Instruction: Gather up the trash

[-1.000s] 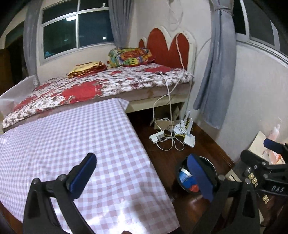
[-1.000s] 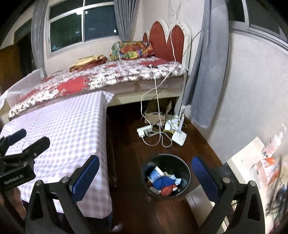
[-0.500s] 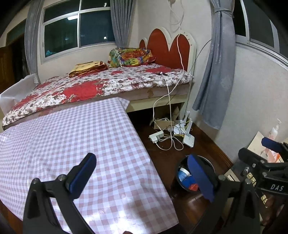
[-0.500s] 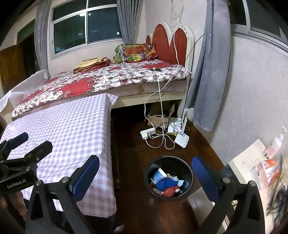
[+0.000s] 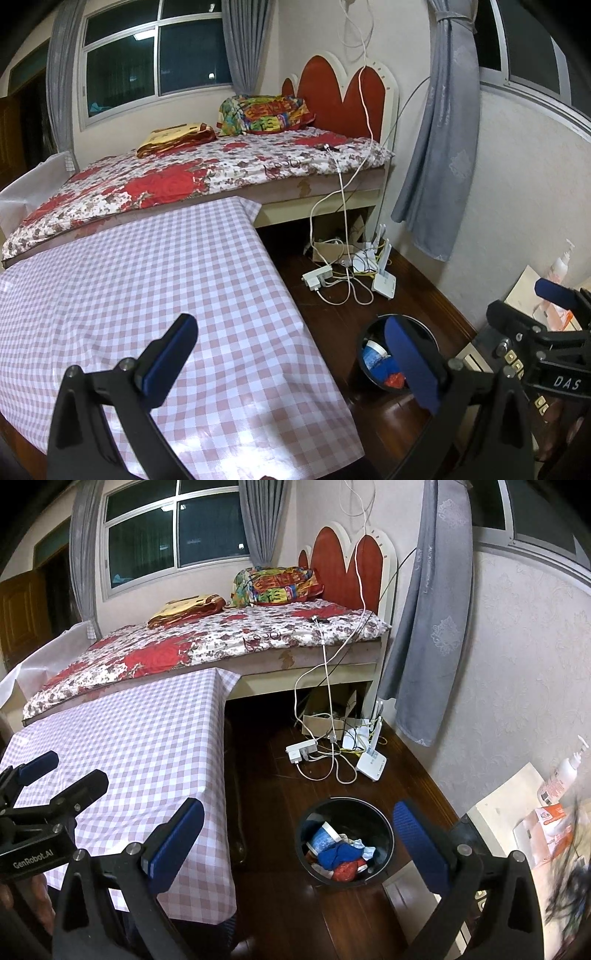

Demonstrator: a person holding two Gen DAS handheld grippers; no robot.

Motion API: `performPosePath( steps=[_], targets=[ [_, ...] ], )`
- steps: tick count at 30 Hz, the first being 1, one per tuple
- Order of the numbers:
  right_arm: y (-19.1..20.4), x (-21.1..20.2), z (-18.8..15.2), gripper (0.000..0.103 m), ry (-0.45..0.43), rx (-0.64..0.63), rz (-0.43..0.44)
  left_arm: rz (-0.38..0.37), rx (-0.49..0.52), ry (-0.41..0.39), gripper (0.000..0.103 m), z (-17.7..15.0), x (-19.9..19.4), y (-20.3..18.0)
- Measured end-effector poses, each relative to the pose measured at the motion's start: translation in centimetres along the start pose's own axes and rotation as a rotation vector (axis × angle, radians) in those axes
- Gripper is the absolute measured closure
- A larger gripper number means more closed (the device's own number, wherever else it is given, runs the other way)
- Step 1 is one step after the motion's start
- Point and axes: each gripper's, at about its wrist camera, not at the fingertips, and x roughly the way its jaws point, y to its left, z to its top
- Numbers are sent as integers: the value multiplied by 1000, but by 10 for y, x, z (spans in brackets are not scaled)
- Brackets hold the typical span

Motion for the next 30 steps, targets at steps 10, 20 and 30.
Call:
performPosePath(
  steps=[10, 20, 30],
  targets=[
    [0, 0, -2, 0, 8, -1, 2, -9, -3, 2, 1, 0, -1, 2],
    [-3, 1, -3, 0, 7, 0, 3, -15, -2, 2, 1, 0, -3, 1],
    [-4, 2, -2, 0, 6, 0, 4, -19, 1, 4, 1, -2, -3, 0]
  ],
)
